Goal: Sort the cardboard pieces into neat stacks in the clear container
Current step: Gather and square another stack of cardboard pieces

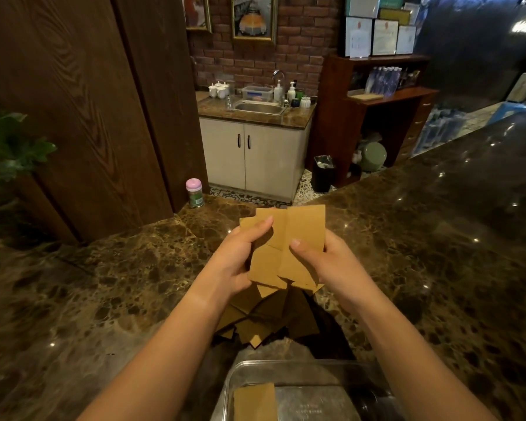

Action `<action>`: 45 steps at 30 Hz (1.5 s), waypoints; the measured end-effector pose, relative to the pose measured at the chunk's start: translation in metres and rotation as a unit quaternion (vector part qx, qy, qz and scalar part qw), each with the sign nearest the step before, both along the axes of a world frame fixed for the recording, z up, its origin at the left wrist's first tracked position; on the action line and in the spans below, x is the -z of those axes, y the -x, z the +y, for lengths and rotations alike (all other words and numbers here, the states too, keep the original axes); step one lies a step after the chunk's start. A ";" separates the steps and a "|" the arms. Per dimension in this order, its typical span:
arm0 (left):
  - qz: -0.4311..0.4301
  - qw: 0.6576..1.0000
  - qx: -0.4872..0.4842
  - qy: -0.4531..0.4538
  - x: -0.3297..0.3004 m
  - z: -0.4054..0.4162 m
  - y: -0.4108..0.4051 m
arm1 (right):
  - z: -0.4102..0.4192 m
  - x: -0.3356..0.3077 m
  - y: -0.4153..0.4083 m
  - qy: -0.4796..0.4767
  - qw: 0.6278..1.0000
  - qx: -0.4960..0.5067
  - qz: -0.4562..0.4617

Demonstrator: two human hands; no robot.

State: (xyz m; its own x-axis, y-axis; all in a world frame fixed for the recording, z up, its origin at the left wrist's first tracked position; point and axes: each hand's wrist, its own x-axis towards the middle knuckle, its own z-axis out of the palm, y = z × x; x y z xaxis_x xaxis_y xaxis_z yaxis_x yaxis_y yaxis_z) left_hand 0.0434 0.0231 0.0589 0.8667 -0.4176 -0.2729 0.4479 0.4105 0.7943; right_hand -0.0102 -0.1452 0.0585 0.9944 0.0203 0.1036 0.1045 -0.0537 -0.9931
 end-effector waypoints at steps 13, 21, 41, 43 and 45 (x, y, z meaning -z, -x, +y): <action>-0.072 0.997 0.020 0.019 0.003 0.018 -0.003 | -0.014 -0.005 -0.005 -0.063 0.992 0.067 0.089; 0.042 0.983 0.024 0.177 -0.001 0.025 -0.003 | -0.029 -0.011 -0.004 -0.176 0.972 0.102 0.122; 0.066 0.974 0.142 0.162 0.000 0.018 0.010 | 0.000 -0.017 -0.009 -0.165 0.982 0.038 0.083; 0.057 0.974 0.173 0.131 -0.001 0.017 0.013 | 0.002 -0.020 -0.009 -0.105 0.991 -0.004 0.083; 0.030 0.977 0.178 0.112 0.001 0.009 0.017 | 0.007 -0.020 -0.008 -0.036 0.998 0.004 0.054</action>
